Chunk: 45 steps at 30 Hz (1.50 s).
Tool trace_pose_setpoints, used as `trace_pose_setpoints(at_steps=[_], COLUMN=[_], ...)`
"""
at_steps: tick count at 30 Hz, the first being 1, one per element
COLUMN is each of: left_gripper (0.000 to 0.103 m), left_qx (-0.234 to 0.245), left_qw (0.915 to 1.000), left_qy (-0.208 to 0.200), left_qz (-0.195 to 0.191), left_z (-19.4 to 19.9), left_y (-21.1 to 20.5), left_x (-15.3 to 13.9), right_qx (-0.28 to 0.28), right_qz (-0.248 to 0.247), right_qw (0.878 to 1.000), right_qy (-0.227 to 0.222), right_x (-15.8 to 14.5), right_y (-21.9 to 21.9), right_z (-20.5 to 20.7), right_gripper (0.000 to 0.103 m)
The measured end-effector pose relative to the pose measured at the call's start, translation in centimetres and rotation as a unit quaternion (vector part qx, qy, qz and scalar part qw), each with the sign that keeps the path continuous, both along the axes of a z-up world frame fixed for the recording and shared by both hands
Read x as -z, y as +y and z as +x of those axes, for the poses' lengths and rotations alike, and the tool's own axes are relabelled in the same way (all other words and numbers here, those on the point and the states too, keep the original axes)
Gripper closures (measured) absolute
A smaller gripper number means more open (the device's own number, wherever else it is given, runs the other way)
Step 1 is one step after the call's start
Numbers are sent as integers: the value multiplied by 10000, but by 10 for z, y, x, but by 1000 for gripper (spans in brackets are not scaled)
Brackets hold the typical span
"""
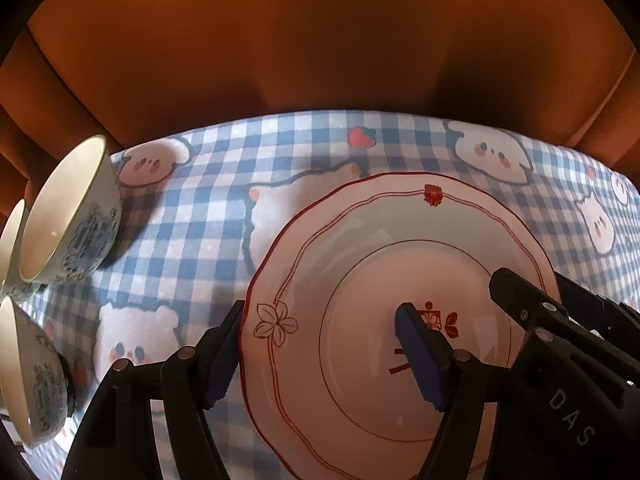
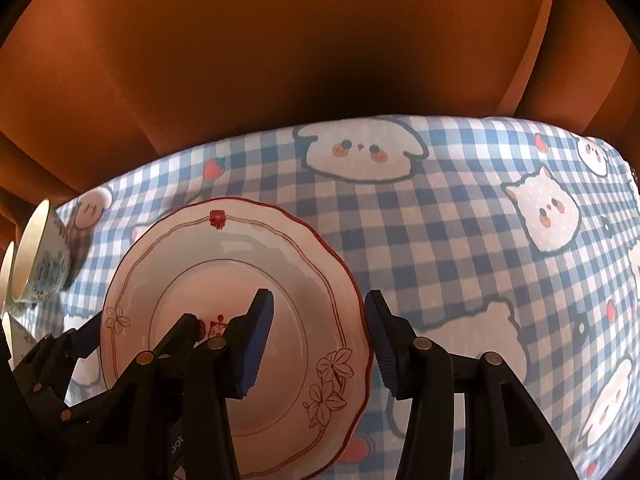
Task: Organize plates and bowls
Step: 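Move both tools to the small red-rimmed plate and grasp its rim, then lift the red-rimmed plate off the tablecloth with the left tool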
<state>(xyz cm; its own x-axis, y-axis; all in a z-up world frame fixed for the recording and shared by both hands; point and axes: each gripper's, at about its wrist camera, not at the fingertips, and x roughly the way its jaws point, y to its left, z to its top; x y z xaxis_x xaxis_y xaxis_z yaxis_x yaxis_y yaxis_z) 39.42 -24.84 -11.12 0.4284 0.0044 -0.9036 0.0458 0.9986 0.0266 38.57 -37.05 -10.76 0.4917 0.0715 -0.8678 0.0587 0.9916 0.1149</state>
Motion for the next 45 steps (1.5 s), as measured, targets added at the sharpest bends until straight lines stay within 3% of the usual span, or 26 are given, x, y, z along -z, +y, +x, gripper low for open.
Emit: trace_pose_setpoints(at_steps=[16, 19, 30, 39, 45], left_gripper=[31, 36, 36, 36, 37], left_qx=[-293, -256, -322, -180, -166], left_qw=[9993, 9994, 9992, 9996, 9997], left_qy=[209, 178, 93, 146, 8], left_qz=[-123, -161, -238, -146, -192], left_z=[-80, -82, -79, -81, -91], left_y=[51, 54, 55, 56, 63], left_x=[1, -3, -1, -5, -25], right_qx=[-516, -539, -646, -599, -580], right_qz=[92, 151, -81, -79, -104], right_qw=[9983, 9982, 9977, 9979, 9982], right_qy=[236, 200, 206, 219, 141], right_x=[3, 5, 21, 18, 4], right_y=[32, 35, 36, 38, 44], right_z=[-68, -75, -74, -77, -87], right_gripper=[52, 52, 62, 63, 62])
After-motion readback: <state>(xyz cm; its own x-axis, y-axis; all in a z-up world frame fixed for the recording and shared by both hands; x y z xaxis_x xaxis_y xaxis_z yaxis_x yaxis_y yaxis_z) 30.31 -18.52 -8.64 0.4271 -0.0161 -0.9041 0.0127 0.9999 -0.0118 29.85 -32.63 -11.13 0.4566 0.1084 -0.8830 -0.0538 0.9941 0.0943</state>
